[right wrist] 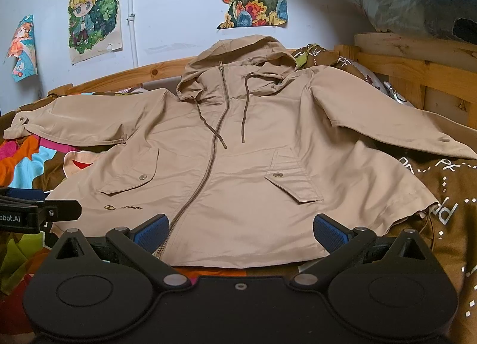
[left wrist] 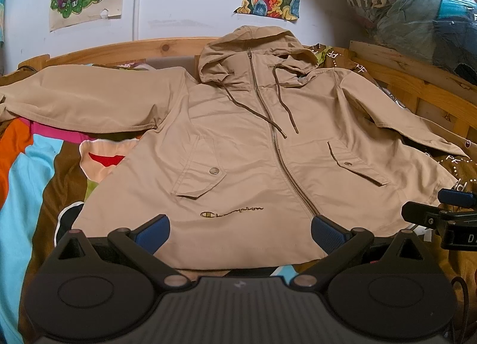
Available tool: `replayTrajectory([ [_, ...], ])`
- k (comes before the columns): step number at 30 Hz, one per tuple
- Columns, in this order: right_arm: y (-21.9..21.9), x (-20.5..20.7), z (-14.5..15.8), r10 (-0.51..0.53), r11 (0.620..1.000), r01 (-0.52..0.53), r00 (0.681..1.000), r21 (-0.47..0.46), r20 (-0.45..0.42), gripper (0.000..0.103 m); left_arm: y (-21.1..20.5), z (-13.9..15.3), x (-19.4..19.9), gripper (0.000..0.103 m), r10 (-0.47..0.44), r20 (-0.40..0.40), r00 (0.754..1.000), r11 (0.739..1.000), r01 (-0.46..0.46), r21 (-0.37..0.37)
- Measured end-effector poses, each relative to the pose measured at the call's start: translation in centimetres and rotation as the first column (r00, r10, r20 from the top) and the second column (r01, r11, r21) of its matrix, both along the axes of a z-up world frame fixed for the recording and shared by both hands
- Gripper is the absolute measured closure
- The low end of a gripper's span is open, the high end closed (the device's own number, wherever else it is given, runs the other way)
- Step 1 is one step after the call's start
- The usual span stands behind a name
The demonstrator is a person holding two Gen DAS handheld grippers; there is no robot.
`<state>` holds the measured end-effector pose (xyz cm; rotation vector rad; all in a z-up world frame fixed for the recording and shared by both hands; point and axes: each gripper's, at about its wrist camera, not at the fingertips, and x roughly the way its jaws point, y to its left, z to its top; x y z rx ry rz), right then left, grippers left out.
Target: Fold large clothes
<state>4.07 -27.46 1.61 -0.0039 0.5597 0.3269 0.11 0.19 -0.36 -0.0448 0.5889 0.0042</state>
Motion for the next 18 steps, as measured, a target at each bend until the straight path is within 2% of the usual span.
replayTrajectory([
  [18,-0.05,0.15,-0.02,0.0,1.0,0.0,1.0,0.001,-0.004,0.001,-0.12,-0.13,0.04,0.001,0.0,-0.002,1.0,1.0,0.0,-0.003],
])
